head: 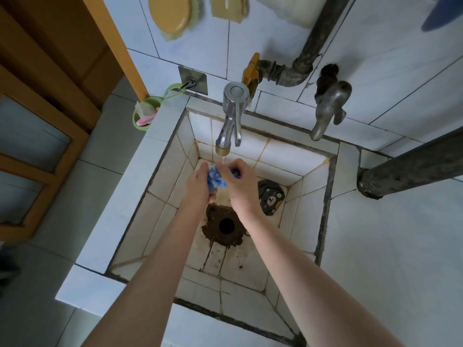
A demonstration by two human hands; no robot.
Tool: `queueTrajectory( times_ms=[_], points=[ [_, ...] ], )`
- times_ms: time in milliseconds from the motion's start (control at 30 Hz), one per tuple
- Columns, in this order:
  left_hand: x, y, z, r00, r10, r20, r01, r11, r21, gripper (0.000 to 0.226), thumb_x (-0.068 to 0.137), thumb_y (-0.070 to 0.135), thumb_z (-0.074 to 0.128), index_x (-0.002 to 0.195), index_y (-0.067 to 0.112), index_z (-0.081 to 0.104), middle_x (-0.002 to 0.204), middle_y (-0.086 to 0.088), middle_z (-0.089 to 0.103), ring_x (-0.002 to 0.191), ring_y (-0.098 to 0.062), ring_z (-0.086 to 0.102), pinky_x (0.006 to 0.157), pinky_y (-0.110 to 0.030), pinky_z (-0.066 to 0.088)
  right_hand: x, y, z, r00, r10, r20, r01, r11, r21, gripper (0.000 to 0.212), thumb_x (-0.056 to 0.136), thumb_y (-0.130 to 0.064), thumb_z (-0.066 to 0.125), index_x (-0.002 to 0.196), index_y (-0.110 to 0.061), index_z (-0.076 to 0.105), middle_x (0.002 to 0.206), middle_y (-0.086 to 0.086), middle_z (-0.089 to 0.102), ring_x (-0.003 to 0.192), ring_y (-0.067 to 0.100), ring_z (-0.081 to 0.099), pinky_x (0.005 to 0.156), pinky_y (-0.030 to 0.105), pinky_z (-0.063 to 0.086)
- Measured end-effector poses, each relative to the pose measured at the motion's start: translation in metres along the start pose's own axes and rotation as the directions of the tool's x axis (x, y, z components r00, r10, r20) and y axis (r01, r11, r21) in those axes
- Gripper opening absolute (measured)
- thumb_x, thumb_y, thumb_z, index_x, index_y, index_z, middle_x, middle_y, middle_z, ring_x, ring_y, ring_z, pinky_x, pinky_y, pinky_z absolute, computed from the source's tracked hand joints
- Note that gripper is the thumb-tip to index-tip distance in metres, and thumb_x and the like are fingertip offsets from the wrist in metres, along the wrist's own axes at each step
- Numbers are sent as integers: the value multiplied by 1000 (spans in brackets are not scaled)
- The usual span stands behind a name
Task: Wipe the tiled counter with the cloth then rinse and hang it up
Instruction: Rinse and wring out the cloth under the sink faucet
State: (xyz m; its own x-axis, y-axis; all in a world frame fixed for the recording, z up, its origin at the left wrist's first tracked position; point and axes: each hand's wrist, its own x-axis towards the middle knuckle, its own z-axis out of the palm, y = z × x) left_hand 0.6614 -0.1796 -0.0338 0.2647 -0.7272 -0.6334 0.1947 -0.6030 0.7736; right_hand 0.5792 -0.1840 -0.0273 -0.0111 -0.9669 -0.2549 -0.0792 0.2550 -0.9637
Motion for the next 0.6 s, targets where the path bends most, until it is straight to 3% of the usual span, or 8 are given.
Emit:
queueTrajectory(
  times_ms=[100,233,267,300,333,400,500,600],
  points=[
    [0,-1,2,1000,19,-20,-18,999,42,46,101,38,29,118,6,55,100,-15,63,83,-22,62,63,-27,48,-9,1,17,998,48,35,-48,999,1,8,97,-20,47,93,-15,43,89,8,52,77,20,55,70,34,52],
    [4,1,3,998,-1,-70,5,998,56,41,101,25,33,134,2,41,130,-18,52,109,-22,54,94,-32,43,-3,-1,25,997,59,55,-59,998,4,11,99,-24,42,94,-15,38,88,14,52,74,24,54,67,37,50],
    [1,9,5,993,-35,-112,50,988,143,46,100,21,37,140,1,30,137,-16,45,117,-21,49,99,-29,38,2,0,23,997,52,65,-49,998,-46,13,100,-25,42,95,-13,39,84,12,53,73,25,55,65,36,49],
    [-2,7,4,989,35,-146,27,916,401,54,98,21,41,144,1,20,142,-15,38,122,-20,45,102,-27,34,6,1,23,996,54,71,-46,994,-101,16,100,-27,41,97,-11,42,82,9,55,72,25,57,64,35,49],
    [2,6,1,989,44,-139,21,901,434,56,98,23,43,144,3,20,141,-14,39,120,-20,46,100,-27,36,10,1,22,995,64,77,-53,988,-145,21,100,-30,39,99,-10,45,81,5,56,72,21,59,62,32,49],
    [5,0,-1,994,-14,-105,23,996,85,36,99,32,40,125,9,48,114,-12,55,92,-17,57,83,-32,47,15,1,21,993,108,58,-98,984,-150,28,101,-34,36,100,-10,50,79,-1,57,70,13,58,60,21,45],
    [3,3,-1,994,54,-91,-45,994,98,30,101,34,32,83,20,51,74,-1,53,60,-12,50,56,-25,45,16,-5,15,993,114,0,-113,989,-97,26,102,-26,32,101,-7,48,84,-1,53,72,8,53,58,10,42],
    [5,9,-1,990,57,-130,-49,997,60,33,101,33,31,100,9,53,80,-6,56,64,-14,53,52,-22,46,3,1,13,996,41,81,-39,999,-25,10,101,-15,37,98,-9,44,99,3,43,85,9,48,68,14,44]
  ],
)
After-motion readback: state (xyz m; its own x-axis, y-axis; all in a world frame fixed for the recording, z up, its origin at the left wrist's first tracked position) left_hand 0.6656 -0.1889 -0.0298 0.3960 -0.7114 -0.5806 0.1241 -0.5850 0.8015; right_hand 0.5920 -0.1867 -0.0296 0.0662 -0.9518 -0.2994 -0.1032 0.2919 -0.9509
